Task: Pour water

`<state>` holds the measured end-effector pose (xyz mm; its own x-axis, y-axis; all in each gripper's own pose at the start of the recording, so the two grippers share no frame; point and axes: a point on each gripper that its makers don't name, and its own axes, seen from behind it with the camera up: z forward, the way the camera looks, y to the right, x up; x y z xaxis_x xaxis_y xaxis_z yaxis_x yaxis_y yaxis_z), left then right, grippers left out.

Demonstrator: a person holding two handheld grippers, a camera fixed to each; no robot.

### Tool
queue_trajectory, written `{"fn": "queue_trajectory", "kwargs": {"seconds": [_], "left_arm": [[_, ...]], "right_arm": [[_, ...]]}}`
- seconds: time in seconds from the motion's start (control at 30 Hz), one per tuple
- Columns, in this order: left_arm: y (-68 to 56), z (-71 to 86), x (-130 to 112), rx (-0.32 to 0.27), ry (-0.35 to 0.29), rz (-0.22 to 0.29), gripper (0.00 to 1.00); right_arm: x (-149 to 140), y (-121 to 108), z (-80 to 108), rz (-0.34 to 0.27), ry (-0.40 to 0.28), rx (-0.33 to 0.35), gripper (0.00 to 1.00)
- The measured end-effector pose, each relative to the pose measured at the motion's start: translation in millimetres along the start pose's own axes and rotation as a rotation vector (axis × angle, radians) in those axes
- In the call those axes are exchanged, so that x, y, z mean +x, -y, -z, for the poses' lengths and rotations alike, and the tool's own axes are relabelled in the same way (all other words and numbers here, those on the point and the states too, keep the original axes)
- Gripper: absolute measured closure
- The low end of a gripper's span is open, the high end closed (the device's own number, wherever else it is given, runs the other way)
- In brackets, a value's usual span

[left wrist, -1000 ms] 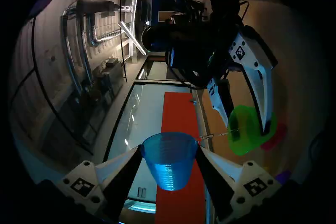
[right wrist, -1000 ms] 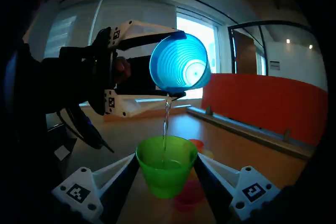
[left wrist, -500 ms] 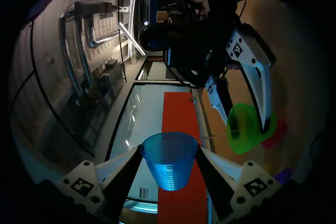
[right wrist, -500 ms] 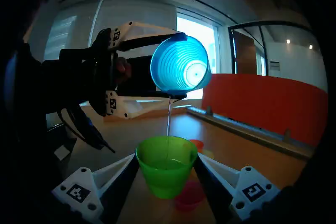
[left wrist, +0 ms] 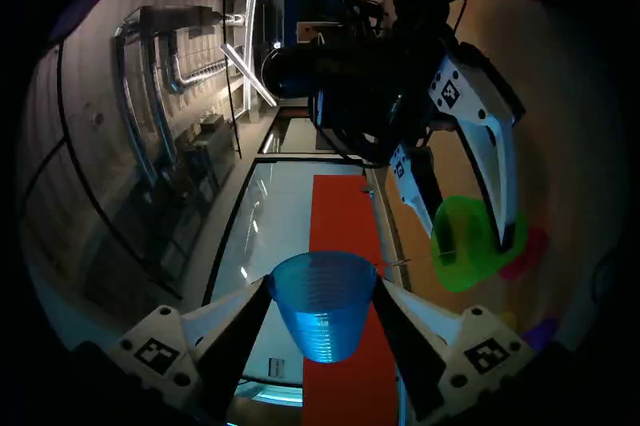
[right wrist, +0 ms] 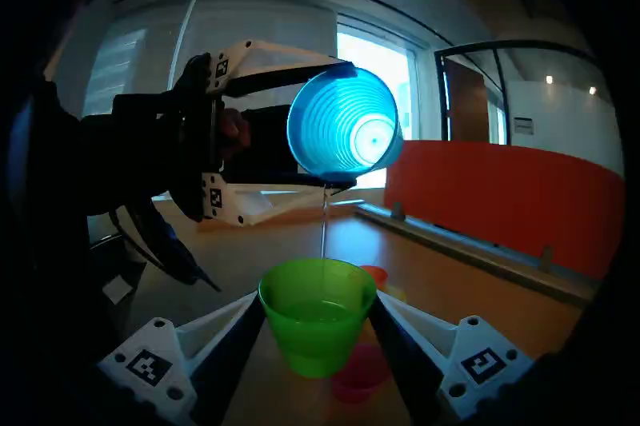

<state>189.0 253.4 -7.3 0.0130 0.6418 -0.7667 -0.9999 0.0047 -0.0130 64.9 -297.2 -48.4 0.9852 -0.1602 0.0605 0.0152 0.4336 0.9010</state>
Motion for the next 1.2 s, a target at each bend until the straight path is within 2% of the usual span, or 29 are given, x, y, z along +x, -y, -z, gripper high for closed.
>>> {"fn": "queue_trajectory", "kwargs": {"seconds": [0.67,1.2], "left_arm": [[1.1,0.1,-0.3,-0.001,0.002,-0.018,0.12],[0.2,-0.6,-1.4,-0.003,0.005,-0.012,0.12]], "right_arm": [[0.3,0.3,0.3,0.001,0.0,0.0,0.1],[0.5,1.3,-0.5,0.006,0.003,0.002,0.1]]}}
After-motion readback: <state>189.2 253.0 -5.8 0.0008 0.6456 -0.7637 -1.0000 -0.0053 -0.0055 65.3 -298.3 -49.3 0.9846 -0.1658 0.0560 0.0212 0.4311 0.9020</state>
